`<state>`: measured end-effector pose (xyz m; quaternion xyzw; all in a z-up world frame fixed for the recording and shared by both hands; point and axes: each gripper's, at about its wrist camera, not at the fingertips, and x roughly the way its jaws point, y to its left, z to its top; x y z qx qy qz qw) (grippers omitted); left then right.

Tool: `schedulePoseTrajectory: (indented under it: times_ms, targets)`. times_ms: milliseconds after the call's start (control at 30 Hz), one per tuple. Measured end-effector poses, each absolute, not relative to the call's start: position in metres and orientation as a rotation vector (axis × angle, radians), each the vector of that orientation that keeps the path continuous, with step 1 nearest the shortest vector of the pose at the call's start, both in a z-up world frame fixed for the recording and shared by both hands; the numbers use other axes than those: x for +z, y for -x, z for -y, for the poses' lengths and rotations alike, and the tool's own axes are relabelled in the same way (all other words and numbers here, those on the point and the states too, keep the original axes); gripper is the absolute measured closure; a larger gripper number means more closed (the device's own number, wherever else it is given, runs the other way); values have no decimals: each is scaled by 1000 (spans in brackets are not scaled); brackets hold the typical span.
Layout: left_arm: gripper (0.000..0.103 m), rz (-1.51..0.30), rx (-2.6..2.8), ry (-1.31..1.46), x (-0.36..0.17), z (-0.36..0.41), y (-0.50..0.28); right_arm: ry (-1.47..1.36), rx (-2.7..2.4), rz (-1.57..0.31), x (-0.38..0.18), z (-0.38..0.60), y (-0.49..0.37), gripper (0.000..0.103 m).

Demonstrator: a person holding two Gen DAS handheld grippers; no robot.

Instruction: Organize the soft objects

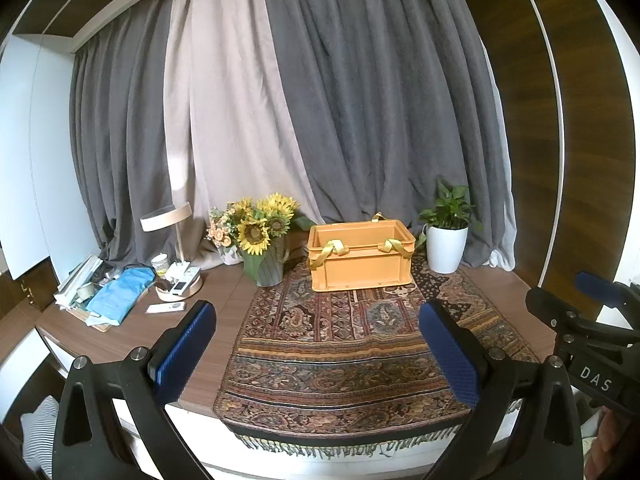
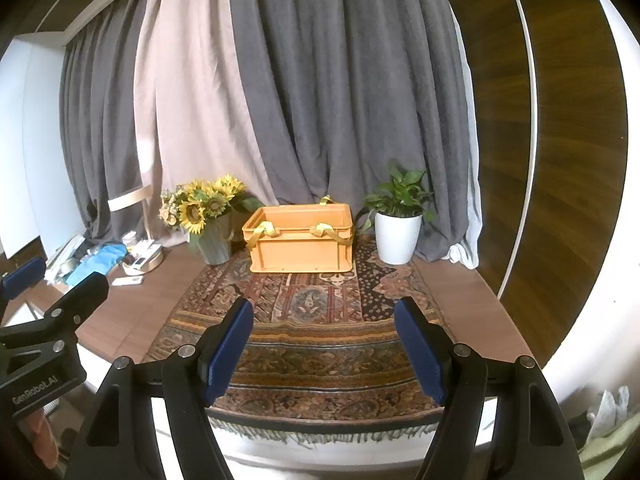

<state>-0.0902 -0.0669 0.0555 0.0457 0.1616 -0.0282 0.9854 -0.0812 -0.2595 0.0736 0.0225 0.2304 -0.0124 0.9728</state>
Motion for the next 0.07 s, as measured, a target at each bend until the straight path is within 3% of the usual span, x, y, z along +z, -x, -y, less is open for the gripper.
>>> schedulePoseTrajectory:
  times_ms: [67]
  targets:
    - [0, -325, -59, -92, 55, 67, 91, -46, -27, -463, 74, 260, 82, 29]
